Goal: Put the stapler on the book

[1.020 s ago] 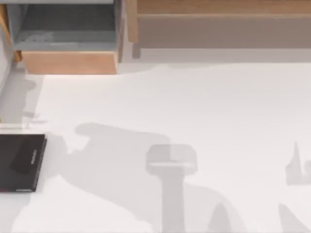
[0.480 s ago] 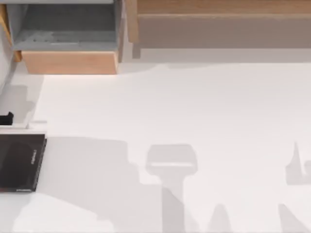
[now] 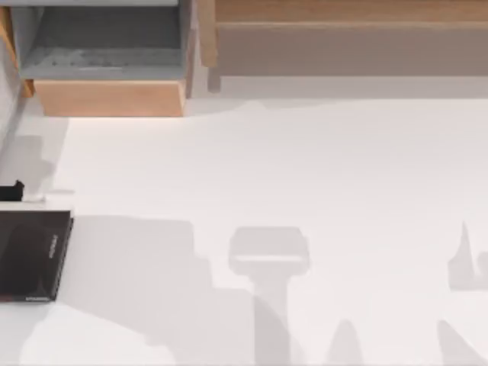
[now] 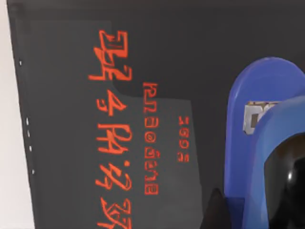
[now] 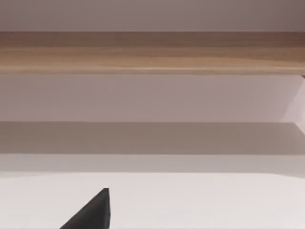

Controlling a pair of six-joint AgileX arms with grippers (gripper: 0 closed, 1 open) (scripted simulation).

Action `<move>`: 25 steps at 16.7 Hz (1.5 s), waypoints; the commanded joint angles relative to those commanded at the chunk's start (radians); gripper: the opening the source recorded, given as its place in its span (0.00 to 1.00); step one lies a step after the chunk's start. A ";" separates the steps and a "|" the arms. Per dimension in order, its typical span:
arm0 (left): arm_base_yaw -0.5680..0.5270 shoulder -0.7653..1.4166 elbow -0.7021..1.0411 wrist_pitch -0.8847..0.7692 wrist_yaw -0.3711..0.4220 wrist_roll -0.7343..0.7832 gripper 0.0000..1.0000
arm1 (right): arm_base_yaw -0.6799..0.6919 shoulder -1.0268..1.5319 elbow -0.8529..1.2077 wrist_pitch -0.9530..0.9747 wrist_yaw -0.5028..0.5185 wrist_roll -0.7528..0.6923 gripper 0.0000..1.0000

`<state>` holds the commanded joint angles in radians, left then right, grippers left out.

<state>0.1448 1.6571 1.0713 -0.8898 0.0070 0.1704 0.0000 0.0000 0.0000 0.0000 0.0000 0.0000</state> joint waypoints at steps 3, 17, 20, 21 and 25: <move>0.000 0.027 -0.039 0.051 0.000 -0.001 0.00 | 0.000 0.000 0.000 0.000 0.000 0.000 1.00; -0.005 0.051 -0.056 0.114 0.001 0.000 0.53 | 0.000 0.000 0.000 0.000 0.000 0.000 1.00; -0.005 0.051 -0.056 0.114 0.001 0.000 0.75 | 0.000 0.000 0.000 0.000 0.000 0.000 1.00; -0.005 0.051 -0.056 0.114 0.001 0.000 0.83 | 0.000 0.000 0.000 0.000 0.000 0.000 1.00; -0.005 0.051 -0.056 0.114 0.001 0.000 1.00 | 0.000 0.000 0.000 0.000 0.000 0.000 1.00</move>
<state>0.1403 1.7083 1.0155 -0.7758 0.0084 0.1700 0.0000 0.0000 0.0000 0.0000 0.0000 0.0000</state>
